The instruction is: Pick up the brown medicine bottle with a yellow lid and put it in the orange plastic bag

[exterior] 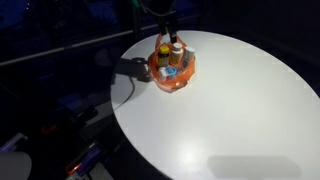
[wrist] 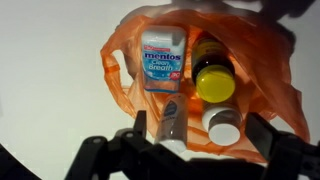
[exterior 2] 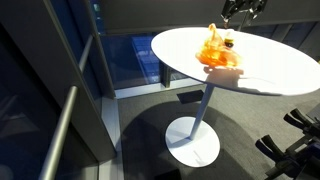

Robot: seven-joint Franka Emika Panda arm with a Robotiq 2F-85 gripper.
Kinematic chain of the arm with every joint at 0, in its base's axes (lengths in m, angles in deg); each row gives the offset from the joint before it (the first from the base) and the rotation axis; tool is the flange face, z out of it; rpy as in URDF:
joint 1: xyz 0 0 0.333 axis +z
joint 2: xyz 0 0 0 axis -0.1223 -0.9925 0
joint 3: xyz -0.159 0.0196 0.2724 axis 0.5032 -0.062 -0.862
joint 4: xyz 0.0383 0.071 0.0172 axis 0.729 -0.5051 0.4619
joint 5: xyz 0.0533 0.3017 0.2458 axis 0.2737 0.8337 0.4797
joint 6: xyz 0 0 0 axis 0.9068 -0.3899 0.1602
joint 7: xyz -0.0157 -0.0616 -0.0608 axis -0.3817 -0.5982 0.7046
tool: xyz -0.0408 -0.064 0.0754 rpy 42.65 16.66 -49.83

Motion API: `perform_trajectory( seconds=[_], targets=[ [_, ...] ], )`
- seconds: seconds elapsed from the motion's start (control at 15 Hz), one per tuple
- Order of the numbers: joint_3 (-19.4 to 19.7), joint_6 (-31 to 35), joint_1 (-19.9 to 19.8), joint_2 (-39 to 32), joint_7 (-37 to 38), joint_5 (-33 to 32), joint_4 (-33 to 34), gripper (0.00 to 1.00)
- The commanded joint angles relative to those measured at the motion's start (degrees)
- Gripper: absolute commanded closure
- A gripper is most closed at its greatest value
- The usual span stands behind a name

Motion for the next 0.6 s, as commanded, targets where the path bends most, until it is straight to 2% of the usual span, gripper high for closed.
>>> perform_trajectory(
  seconds=[0.0, 0.33, 0.53],
  targets=[
    [-1.4, -6.8, -2.5, 6.9, -5.3, 3.2, -3.5, 0.0],
    [-2.4, -13.5, -5.7, 12.2, -17.6, 11.5, -5.3, 0.0],
    [-2.5, -16.7, -6.9, 14.4, -21.2, 13.6, -6.0, 0.0]
  ],
)
